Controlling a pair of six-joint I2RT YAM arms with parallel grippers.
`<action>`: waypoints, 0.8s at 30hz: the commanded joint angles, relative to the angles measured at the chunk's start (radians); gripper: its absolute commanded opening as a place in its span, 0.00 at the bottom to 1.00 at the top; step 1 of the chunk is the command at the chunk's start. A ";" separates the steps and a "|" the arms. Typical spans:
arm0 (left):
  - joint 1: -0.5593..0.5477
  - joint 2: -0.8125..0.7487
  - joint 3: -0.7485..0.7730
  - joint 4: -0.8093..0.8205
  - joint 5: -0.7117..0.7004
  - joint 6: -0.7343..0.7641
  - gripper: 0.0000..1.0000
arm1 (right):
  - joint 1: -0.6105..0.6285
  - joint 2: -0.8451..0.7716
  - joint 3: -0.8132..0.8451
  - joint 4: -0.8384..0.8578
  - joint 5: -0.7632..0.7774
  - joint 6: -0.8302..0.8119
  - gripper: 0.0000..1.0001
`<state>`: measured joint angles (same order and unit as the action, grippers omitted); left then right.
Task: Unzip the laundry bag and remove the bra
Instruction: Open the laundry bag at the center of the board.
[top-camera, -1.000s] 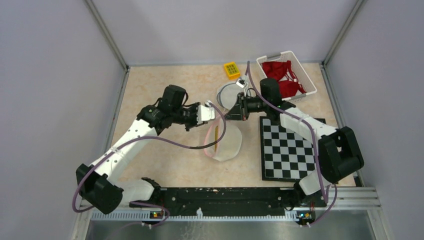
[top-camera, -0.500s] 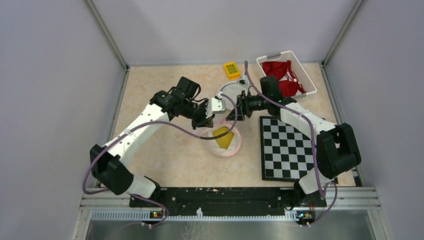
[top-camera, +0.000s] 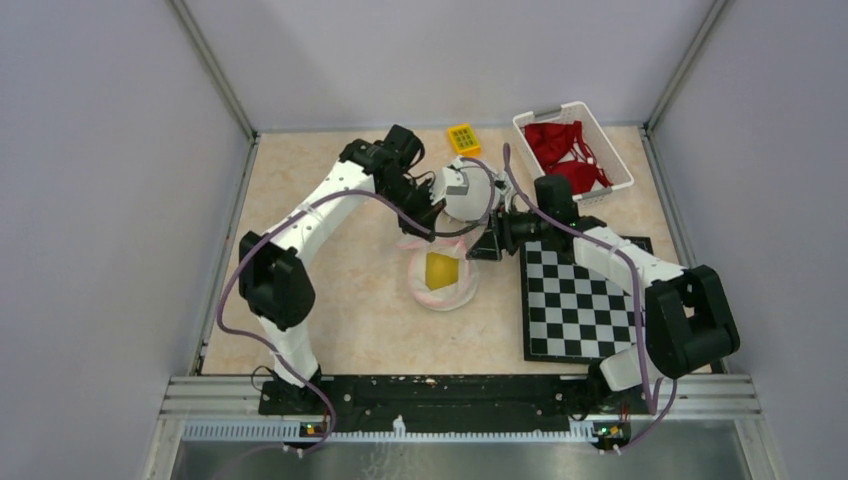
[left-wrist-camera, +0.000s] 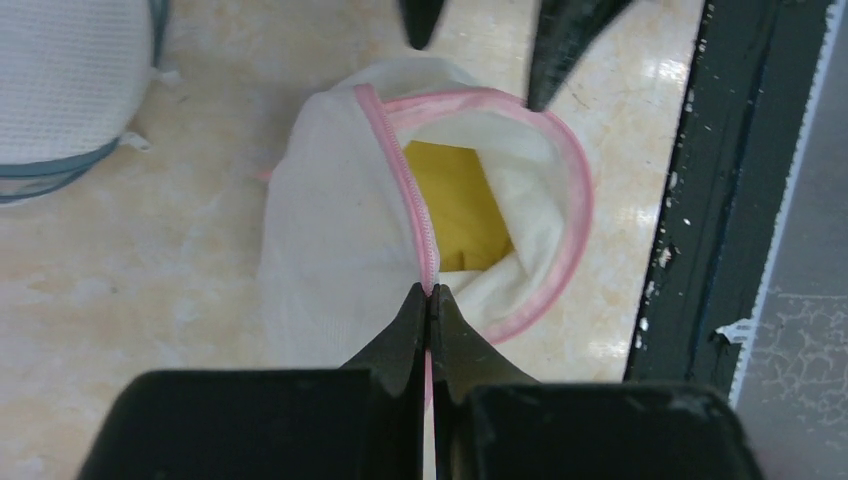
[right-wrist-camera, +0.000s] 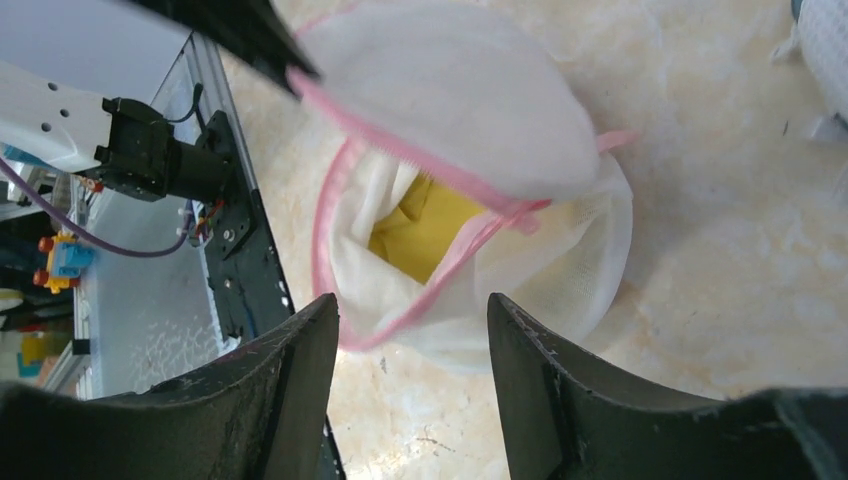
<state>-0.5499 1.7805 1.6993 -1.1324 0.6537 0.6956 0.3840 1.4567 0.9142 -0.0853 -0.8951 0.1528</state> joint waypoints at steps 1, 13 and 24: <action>0.068 0.138 0.198 -0.096 0.008 0.021 0.00 | 0.004 -0.023 -0.045 0.078 0.030 0.030 0.56; 0.100 0.286 0.450 0.073 -0.095 -0.079 0.47 | 0.003 -0.017 -0.046 0.087 0.076 0.011 0.55; 0.100 -0.105 -0.090 0.262 -0.025 -0.113 0.49 | -0.016 -0.056 -0.066 0.052 0.021 0.052 0.55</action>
<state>-0.4465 1.8729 1.7824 -0.9943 0.5652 0.5972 0.3752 1.4544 0.8467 -0.0689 -0.8326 0.1825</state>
